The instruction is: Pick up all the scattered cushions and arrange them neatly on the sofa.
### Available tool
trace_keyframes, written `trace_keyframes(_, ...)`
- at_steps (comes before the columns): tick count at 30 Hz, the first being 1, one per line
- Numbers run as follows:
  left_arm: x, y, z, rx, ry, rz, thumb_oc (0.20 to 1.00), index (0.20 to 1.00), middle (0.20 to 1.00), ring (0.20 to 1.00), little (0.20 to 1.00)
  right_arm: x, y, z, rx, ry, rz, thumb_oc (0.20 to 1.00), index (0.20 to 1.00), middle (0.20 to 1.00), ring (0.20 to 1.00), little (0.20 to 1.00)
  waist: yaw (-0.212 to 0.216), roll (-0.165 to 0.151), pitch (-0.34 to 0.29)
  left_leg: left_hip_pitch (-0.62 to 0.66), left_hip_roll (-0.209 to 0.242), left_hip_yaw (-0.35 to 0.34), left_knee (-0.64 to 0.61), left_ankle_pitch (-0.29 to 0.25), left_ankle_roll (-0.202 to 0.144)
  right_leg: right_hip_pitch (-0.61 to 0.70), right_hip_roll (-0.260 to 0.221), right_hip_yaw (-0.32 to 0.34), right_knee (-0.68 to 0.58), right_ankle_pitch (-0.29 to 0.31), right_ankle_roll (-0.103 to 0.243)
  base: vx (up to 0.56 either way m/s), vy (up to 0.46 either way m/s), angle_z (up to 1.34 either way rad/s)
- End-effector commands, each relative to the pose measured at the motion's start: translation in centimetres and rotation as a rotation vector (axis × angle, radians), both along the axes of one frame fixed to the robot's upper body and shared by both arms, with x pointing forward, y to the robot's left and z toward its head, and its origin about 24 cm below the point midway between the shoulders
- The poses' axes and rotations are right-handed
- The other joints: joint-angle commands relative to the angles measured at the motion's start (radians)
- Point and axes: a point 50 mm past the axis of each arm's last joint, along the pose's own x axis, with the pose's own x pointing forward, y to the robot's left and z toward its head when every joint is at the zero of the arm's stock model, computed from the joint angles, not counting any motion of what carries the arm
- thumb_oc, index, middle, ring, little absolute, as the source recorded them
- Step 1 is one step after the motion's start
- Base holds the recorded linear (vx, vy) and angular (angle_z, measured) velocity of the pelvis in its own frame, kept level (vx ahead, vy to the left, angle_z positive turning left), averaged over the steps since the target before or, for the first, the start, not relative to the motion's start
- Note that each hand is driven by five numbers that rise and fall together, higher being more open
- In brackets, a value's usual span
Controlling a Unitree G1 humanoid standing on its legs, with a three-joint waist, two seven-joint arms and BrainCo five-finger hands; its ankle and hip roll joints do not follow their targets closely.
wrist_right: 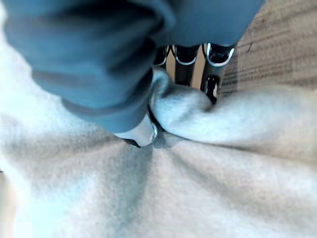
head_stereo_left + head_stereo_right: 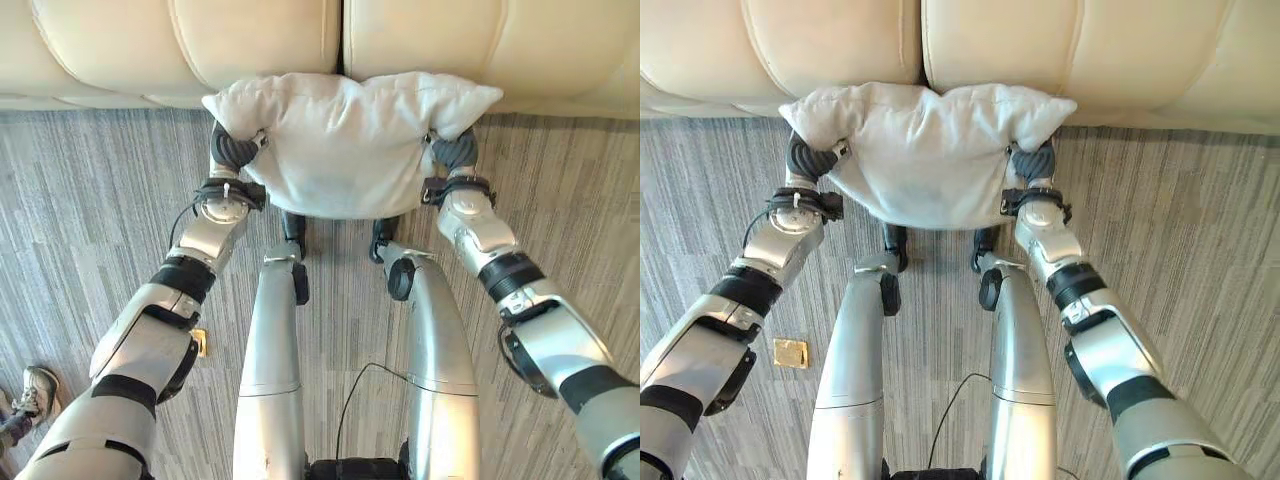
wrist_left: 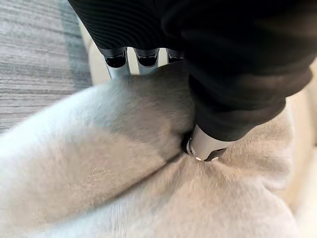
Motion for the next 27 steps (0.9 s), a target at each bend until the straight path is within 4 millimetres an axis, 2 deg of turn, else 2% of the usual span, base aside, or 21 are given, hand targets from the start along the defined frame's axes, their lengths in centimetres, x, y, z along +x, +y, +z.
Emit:
trace_keyframes(1,-2.4,-4.4,1.2,-0.03,-0.199,-0.21,0.2,0.2,0.2,0.2,0.2,-3.0,3.6,2.2,0.025,-0.249,0.275,0.2,0.2,0.2,0.2,0.2,-0.03,0.03,-0.116,0.202,-0.007,0.02,-0.053,-0.135,-0.01,0.187,-0.002,0.027,-0.193,0.003,0.124,0.0,0.043,0.04)
trace_keyframes(3,-3.8,-4.4,-0.6,-0.044,-0.183,-0.243,0.2,0.2,0.2,0.2,0.2,-4.4,2.6,-0.3,-0.011,-0.217,0.284,0.2,0.2,0.2,0.2,0.2,-0.035,0.022,-0.13,0.324,-0.007,0.028,-0.135,-0.127,-0.015,0.303,-0.002,0.021,-0.272,0.02,0.134,0.03,0.03,-0.05)
trace_keyframes(4,-5.1,-3.9,-2.6,-0.039,-0.145,-0.259,0.2,0.2,0.2,0.2,0.2,-6.1,1.7,-2.1,-0.097,-0.204,0.298,0.2,0.2,0.2,0.2,0.2,-0.043,0.007,-0.148,0.433,-0.012,0.037,-0.222,-0.088,-0.013,0.41,-0.007,0.012,-0.364,0.064,0.138,0.0,0.016,-0.07)
trace_keyframes(5,-5.2,-3.9,-2.7,-0.04,-0.143,-0.259,0.2,0.2,0.2,0.2,0.2,-6.1,1.7,-2.2,-0.097,-0.201,0.298,0.2,0.2,0.2,0.2,0.2,-0.044,0.006,-0.145,0.442,-0.013,0.038,-0.23,-0.084,-0.013,0.42,-0.007,0.011,-0.37,0.066,0.138,0.04,0.003,-0.06)
trace_keyframes(9,-8.1,-3.2,-7.1,-0.071,-0.04,-0.279,0.2,0.2,0.2,0.2,0.2,-8.9,-0.6,-5.1,-0.22,-0.148,0.251,0.2,0.2,0.2,0.2,0.2,-0.045,-0.011,-0.172,0.672,-0.02,0.056,-0.342,-0.075,-0.014,0.664,-0.014,-0.008,-0.492,0.083,0.153,0.14,-0.015,-0.09)
trace_keyframes(14,-12.2,-0.9,-10.6,-0.089,0.064,-0.258,0.2,0.2,0.2,0.2,0.2,-12.7,-2.9,-6.9,-0.28,-0.123,0.241,0.2,0.2,0.2,0.2,0.2,-0.049,-0.011,-0.264,0.914,-0.006,0.072,-0.51,-0.043,-0.02,0.894,0.005,-0.007,-0.637,0.106,0.168,0.21,-0.013,-0.06)
trace_keyframes(16,-12.9,-0.4,-11.0,-0.09,0.078,-0.251,0.2,0.2,0.2,0.2,0.2,-13.2,-3.2,-7.1,-0.306,-0.115,0.243,0.2,0.2,0.2,0.2,0.2,-0.049,-0.011,-0.289,0.957,-0.005,0.08,-0.544,-0.037,-0.018,0.933,0.016,-0.004,-0.666,0.11,0.172,0.2,-0.018,-0.15)
trace_keyframes(17,-13.9,0.1,-11.6,-0.081,0.105,-0.251,0.2,0.2,0.2,0.2,0.2,-14.0,-3.4,-7.3,-0.376,-0.101,0.257,0.2,0.2,0.2,0.2,0.2,-0.05,-0.012,-0.336,1.027,-0.002,0.096,-0.595,-0.03,-0.019,0.99,0.031,-0.001,-0.713,0.116,0.178,0.21,-0.052,-0.15)
trace_keyframes(19,-14.4,0.3,-12.3,-0.074,0.143,-0.258,0.2,0.2,0.2,0.2,0.2,-14.4,-3.4,-7.9,-0.399,-0.07,0.29,0.2,0.2,0.2,0.2,0.2,-0.05,-0.012,-0.37,1.079,0.003,0.106,-0.627,-0.024,-0.021,1.038,0.044,0.004,-0.735,0.11,0.176,0.19,-0.069,-0.22)
trace_keyframes(20,-14.4,0.3,-12.3,-0.074,0.143,-0.258,0.2,0.2,0.2,0.2,0.2,-14.4,-3.4,-7.9,-0.399,-0.07,0.29,0.2,0.2,0.2,0.2,0.2,-0.05,-0.012,-0.369,1.081,0.003,0.106,-0.628,-0.024,-0.021,1.04,0.044,0.004,-0.736,0.111,0.176,0.16,-0.095,-0.17)
trace_keyframes(22,-14.5,0.0,-12.9,-0.107,0.171,-0.267,0.2,0.2,0.2,0.2,0.2,-14.7,-3.6,-8.5,-0.437,-0.036,0.298,0.2,0.2,0.2,0.2,0.2,-0.058,-0.012,-0.413,1.137,0.023,0.117,-0.636,-0.021,-0.031,1.097,0.063,0.012,-0.745,0.085,0.163,0.19,-0.142,-0.03)
trace_keyframes(26,-14.5,-0.2,-13.0,-0.106,0.175,-0.279,0.2,0.2,0.2,0.2,0.2,-14.7,-3.8,-8.5,-0.455,-0.034,0.29,0.2,0.2,0.2,0.2,0.2,-0.059,-0.015,-0.407,1.118,0.042,0.112,-0.575,0.0,-0.045,1.119,0.077,0.016,-0.739,0.067,0.147,0.06,-0.128,0.01)
trace_keyframes(27,-14.5,-0.3,-13.0,-0.097,0.179,-0.281,0.2,0.2,0.2,0.2,0.2,-14.7,-4.1,-8.2,-0.476,-0.042,0.277,0.2,0.2,0.2,0.2,0.2,-0.057,-0.022,-0.399,1.085,0.058,0.107,-0.451,0.029,-0.054,1.14,0.09,0.019,-0.734,0.057,0.125,0.08,-0.183,0.11)
